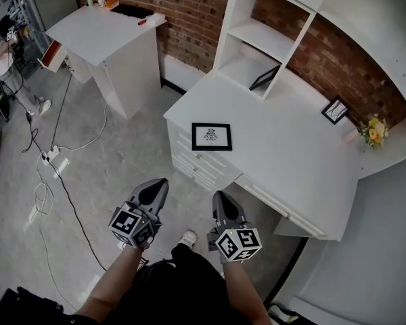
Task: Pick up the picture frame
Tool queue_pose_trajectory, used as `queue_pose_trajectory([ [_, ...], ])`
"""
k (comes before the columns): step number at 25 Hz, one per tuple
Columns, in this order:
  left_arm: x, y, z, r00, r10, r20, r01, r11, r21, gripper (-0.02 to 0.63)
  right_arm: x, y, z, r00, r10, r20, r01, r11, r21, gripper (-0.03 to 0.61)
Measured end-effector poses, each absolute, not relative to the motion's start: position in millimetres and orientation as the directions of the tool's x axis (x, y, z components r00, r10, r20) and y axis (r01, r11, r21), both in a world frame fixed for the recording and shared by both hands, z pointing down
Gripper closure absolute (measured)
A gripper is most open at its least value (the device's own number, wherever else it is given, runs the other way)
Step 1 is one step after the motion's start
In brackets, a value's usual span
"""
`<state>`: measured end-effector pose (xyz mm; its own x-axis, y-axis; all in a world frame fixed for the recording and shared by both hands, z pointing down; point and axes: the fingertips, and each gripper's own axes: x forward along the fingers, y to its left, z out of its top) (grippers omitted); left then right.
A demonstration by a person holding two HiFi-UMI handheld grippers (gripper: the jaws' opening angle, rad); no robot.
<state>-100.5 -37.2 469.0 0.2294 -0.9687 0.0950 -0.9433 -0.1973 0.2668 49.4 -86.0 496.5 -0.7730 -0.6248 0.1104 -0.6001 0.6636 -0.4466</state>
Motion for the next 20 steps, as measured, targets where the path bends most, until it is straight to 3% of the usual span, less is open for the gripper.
queue_pose_trajectory([
  [20, -115, -84, 486, 0.253, -0.958, 0.138, -0.94, -0.209, 0.27, 0.612, 17, -125, 532, -0.789, -0.593, 0.158, -0.567, 0.605, -0.559, 0.574],
])
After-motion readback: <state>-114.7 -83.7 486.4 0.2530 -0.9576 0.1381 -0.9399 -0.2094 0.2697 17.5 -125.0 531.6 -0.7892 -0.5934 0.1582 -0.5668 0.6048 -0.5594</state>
